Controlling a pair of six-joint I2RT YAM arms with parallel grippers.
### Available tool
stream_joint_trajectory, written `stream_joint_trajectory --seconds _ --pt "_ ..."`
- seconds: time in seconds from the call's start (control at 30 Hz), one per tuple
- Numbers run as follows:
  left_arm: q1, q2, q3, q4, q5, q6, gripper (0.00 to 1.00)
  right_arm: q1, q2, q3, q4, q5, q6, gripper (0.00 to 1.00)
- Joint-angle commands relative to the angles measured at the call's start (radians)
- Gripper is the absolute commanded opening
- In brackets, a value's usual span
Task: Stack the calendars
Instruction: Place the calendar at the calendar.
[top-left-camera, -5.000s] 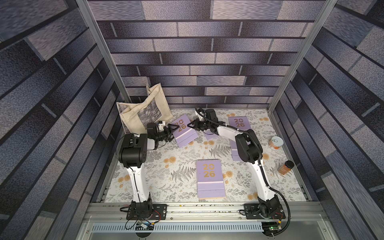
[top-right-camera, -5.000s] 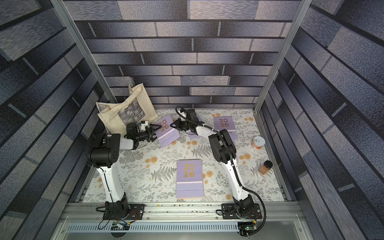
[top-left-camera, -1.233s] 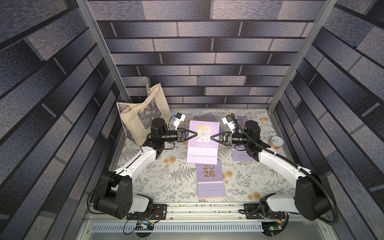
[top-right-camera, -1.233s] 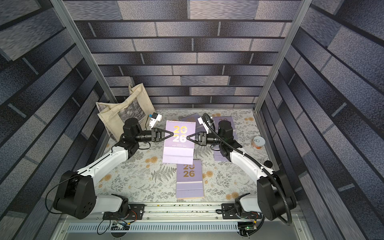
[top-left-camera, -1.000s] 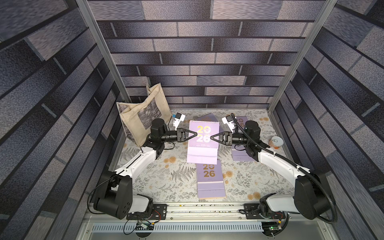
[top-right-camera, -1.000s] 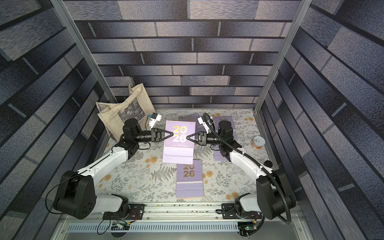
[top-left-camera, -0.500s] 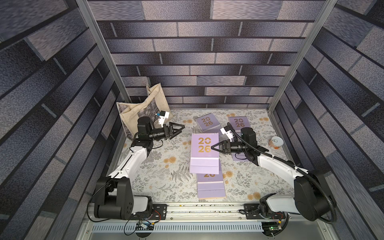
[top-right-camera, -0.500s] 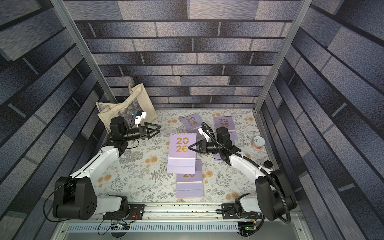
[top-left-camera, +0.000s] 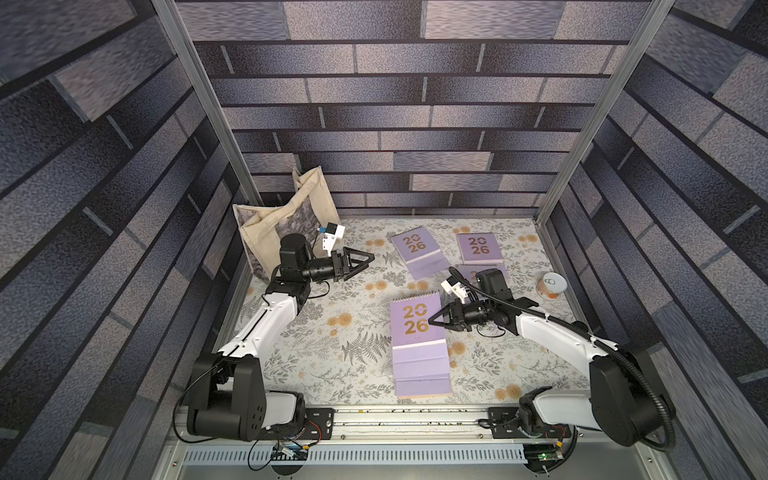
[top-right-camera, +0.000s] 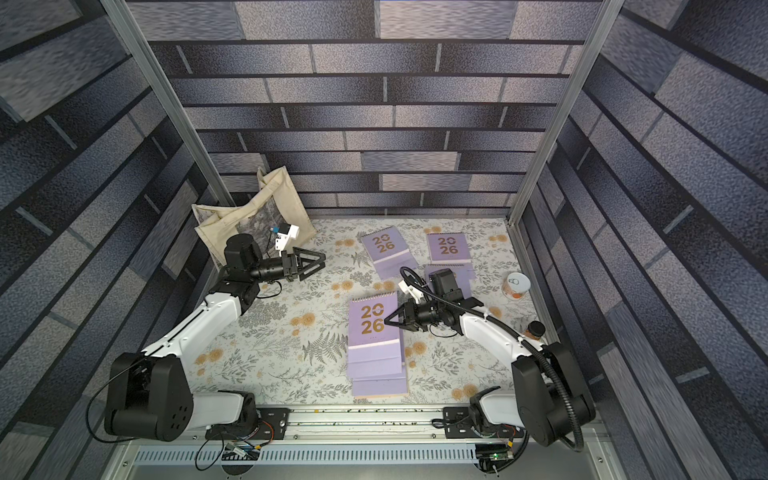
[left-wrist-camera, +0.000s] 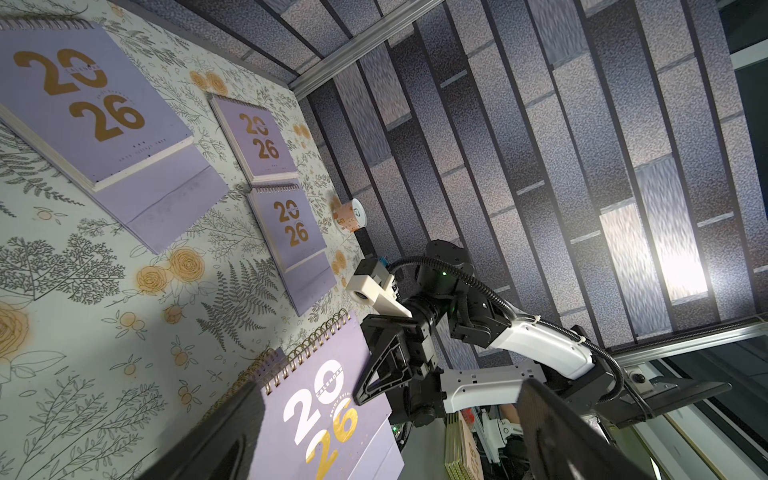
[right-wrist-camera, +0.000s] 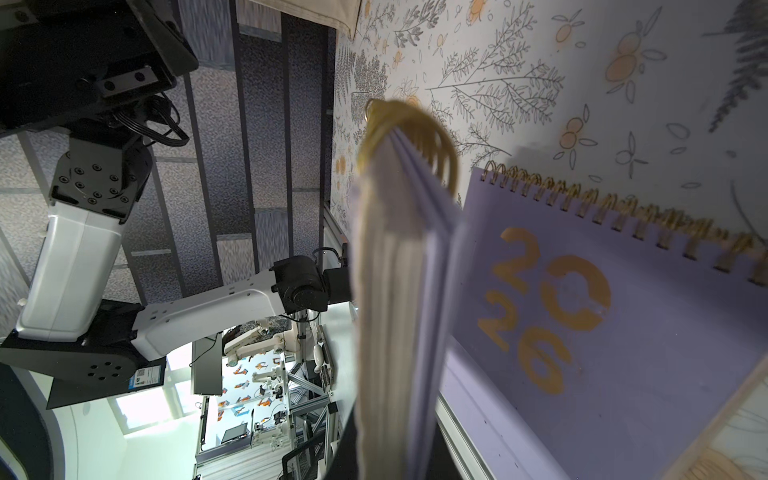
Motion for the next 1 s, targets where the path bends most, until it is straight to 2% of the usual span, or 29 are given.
stream_joint_trajectory --seconds 0.0,0.2,0.97 --pt "-0.004 -0.001 -0.009 0.031 0.026 0.013 0.97 -0.005 0.020 -0.025 -0.012 -0.013 -0.037 0.00" --pt "-0.013 0.004 -0.016 0.037 0.026 0.014 0.94 -0.005 0.026 -0.054 -0.006 -0.004 -0.036 0.00" --pt "-0.058 0.047 0.000 0.077 0.007 -0.003 0.93 0.024 0.087 -0.092 0.062 -0.010 -0.012 0.00"
